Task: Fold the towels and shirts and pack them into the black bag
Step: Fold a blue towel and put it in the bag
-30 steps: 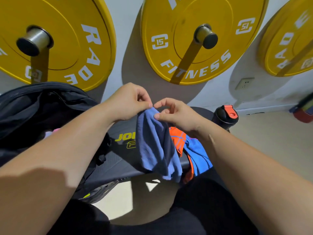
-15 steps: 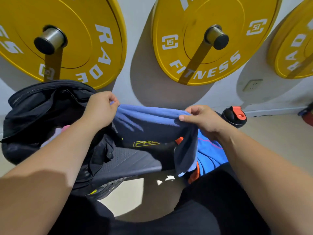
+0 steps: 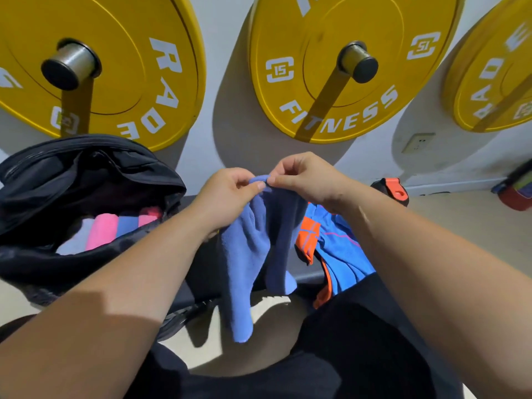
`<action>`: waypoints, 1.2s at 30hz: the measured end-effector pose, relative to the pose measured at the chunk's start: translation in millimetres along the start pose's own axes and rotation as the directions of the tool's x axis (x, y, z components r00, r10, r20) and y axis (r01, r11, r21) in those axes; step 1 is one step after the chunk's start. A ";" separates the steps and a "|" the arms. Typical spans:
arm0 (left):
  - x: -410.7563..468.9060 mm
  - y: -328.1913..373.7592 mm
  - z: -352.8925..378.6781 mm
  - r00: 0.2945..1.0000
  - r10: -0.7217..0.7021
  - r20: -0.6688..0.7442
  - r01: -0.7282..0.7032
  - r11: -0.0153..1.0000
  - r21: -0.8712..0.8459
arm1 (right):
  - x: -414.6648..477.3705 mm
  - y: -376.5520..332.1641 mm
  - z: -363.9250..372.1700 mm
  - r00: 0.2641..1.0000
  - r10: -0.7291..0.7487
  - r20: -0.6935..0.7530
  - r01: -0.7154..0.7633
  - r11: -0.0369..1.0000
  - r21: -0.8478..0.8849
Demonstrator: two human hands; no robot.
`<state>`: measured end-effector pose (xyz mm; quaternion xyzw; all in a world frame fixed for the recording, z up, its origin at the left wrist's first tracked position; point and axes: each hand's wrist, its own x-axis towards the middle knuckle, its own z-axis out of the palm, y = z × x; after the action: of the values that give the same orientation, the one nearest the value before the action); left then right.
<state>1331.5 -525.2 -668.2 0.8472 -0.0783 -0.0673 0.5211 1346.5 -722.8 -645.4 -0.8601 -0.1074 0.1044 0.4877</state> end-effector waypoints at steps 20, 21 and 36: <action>7.2 -41.0 -43.1 0.926 -0.082 -0.369 0.124 0.988 0.091 | -59.2 135.3 -47.3 0.949 0.296 -0.111 -0.315 0.915 -0.251; 4.5 -41.0 -45.9 0.943 -0.118 -0.311 0.160 0.980 0.116 | -64.8 133.6 -51.5 0.949 0.290 -0.126 -0.307 0.941 -0.145; 22.6 -102.4 22.8 0.916 -0.376 -0.143 0.389 0.918 0.077 | -11.4 83.8 -93.0 0.851 0.479 -0.216 -0.455 0.465 -0.759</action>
<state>1355.5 -504.1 -770.7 0.8746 0.1184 -0.1104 0.4571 1369.0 -844.0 -670.1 -0.9782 0.0902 0.1869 0.0095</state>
